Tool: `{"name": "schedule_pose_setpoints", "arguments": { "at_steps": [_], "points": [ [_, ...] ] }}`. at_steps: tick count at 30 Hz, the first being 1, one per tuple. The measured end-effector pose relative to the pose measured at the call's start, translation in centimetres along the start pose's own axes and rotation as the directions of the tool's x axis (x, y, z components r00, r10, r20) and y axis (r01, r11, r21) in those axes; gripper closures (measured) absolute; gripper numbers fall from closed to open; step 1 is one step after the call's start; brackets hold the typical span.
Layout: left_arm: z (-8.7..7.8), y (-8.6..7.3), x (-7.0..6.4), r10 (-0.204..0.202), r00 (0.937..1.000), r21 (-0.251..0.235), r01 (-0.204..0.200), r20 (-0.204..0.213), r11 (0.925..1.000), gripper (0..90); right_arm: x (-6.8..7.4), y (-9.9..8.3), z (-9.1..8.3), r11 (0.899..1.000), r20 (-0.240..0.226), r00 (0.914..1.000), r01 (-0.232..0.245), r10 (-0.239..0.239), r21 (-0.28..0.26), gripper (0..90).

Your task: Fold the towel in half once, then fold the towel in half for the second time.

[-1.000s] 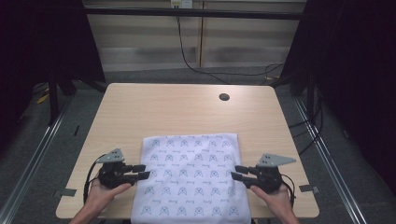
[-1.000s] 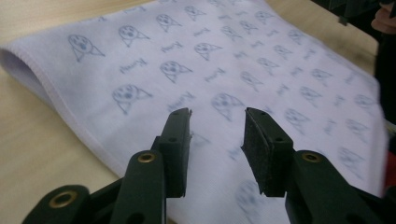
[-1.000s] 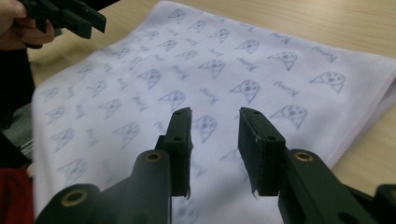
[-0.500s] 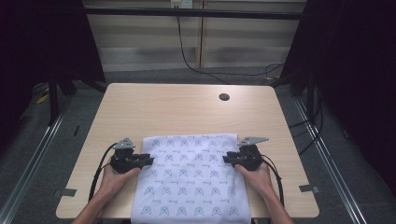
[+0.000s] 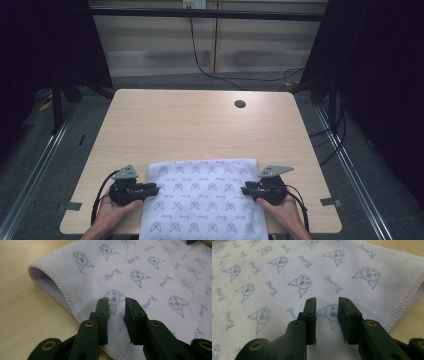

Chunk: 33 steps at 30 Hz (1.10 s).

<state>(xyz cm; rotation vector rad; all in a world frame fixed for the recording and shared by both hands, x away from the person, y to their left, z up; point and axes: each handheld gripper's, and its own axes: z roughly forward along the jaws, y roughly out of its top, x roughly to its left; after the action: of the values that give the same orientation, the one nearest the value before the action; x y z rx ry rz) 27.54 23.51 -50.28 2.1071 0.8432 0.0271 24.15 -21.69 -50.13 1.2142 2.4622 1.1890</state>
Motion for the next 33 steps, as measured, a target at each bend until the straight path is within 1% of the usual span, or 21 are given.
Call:
{"name": "schedule_pose_setpoints", "arguments": {
  "at_steps": [3, 4, 6, 8, 9, 11, 14, 16, 17, 18, 19, 21, 22, 23, 24, 26, 27, 29, 30, 31, 33],
  "points": [
    [-0.5, -0.6, -0.6, -0.003, 0.9998, 0.003, 0.003, 0.018, 1.0, 71.8, 0.8, -0.5, -0.4, 1.0, -0.01, 0.9999, 0.005, -0.005, 0.012, 67.6],
    [-0.7, -0.8, -0.7, -0.016, 0.9991, 0.007, 0.016, 0.04, 0.9998, 70.6, 1.1, -0.6, -0.6, 1.0, -0.015, 0.9999, 0.005, -0.005, 0.014, 66.5],
    [-1.1, -1.1, -0.9, -0.018, 0.9991, -0.001, 0.018, 0.039, 0.9998, 68.3, 1.6, -0.7, -0.8, 1.0, -0.023, 0.9997, 0.011, -0.011, 0.023, 64.5],
    [-1.8, -0.8, -0.6, -0.018, 0.9986, -0.035, 0.019, 0.049, 0.9992, 66.4, 1.8, -0.5, -1.2, 1.0, -0.03, 0.9995, 0.013, -0.013, 0.013, 63.3],
    [-1.8, -0.8, -0.6, -0.018, 0.9986, -0.035, 0.019, 0.049, 0.9992, 65.9, 1.8, -0.5, -1.2, 1.0, -0.03, 0.9995, 0.013, -0.013, 0.013, 63.3],
    [-2.2, -0.2, -0.3, -0.011, 0.9993, -0.062, 0.013, 0.036, 0.998, 65.5, 1.5, 0.0, -1.7, 1.0, -0.022, 0.9997, 0.012, -0.012, -0.029, 62.8],
    [-2.4, 0.8, 0.5, -0.014, 0.9998, -0.094, 0.015, 0.015, 0.9954, 63.5, 0.4, 1.6, -2.6, 0.995, 0.002, 1.0, -0.001, 0.001, -0.102, 62.0],
    [-2.4, 1.6, 1.3, -0.029, 0.9996, -0.102, 0.029, 0.006, 0.9944, 62.9, -0.4, 2.3, -2.7, 0.993, 0.018, 0.9998, 0.006, -0.004, -0.121, 60.9],
    [-2.3, 2.0, 1.6, -0.018, 0.9998, -0.103, 0.017, -0.007, 0.9945, 62.9, -0.4, 2.3, -2.7, 0.993, 0.018, 0.9998, 0.006, -0.004, -0.121, 60.9],
    [-2.3, 2.6, 2.4, -0.034, 0.9993, -0.124, 0.032, -0.014, 0.9918, 62.1, -1.5, 3.0, -2.6, 0.991, 0.021, 0.9998, 0.0, 0.003, -0.13, 60.5],
    [-2.3, 2.6, 2.4, -0.034, 0.9993, -0.124, 0.032, -0.014, 0.9918, 62.1, -2.0, 3.3, -2.4, 0.99, 0.026, 0.9996, -0.006, 0.01, -0.139, 60.1],
    [-1.9, 3.4, 3.0, -0.025, 0.9986, -0.11, 0.02, -0.048, 0.9938, 62.0, -2.6, 3.6, -2.2, 0.99, 0.03, 0.9995, -0.01, 0.014, -0.138, 59.7],
    [-1.6, 4.0, 3.4, -0.019, 0.9984, -0.131, 0.012, -0.053, 0.9913, 61.8, -3.4, 4.1, -1.6, 0.993, 0.039, 0.9992, -0.004, 0.009, -0.121, 58.8],
    [-1.3, 4.3, 3.7, -0.019, 0.9988, -0.117, 0.013, -0.045, 0.993, 61.5, -3.8, 4.3, -1.3, 0.993, 0.053, 0.9985, -0.005, 0.012, -0.122, 58.7],
    [-1.0, 4.5, 4.0, -0.008, 0.9977, -0.112, 0.001, -0.068, 0.9938, 60.7, -4.3, 4.4, -1.0, 0.993, 0.039, 0.9991, -0.013, 0.018, -0.12, 58.3],
    [-0.7, 4.5, 4.3, -0.014, 0.9972, -0.12, 0.005, -0.073, 0.9928, 60.3, -4.8, 4.5, -0.6, 0.993, 0.039, 0.999, -0.018, 0.022, -0.118, 57.9],
    [-0.4, 4.5, 4.7, -0.029, 0.9978, -0.131, 0.021, -0.059, 0.9912, 59.3, -5.6, 4.6, 0.1, 0.994, 0.061, 0.9977, -0.022, 0.029, -0.107, 56.9],
    [0.1, 4.2, 5.3, -0.06, 0.9975, -0.144, 0.053, -0.039, 0.9882, 56.1, -6.3, 4.5, 0.8, 0.993, 0.05, 0.9975, -0.044, 0.049, -0.108, 55.0],
    [0.3, 4.1, 5.4, -0.054, 0.9981, -0.135, 0.05, -0.028, 0.9896, 56.1, -6.5, 4.4, 1.0, 0.993, 0.046, 0.9971, -0.056, 0.061, -0.1, 54.1],
    [0.4, 4.1, 5.3, -0.036, 0.9983, -0.125, 0.03, -0.046, 0.9917, 56.1, -6.5, 4.4, 1.0, 0.993, 0.046, 0.9971, -0.056, 0.061, -0.1, 54.1],
    [0.5, 3.8, 5.2, -0.041, 0.9991, -0.131, 0.041, 0.003, 0.9906, 51.0, -6.7, 3.9, 1.7, 0.996, 0.048, 0.9971, -0.054, 0.058, -0.074, 52.6]
  ]
}}
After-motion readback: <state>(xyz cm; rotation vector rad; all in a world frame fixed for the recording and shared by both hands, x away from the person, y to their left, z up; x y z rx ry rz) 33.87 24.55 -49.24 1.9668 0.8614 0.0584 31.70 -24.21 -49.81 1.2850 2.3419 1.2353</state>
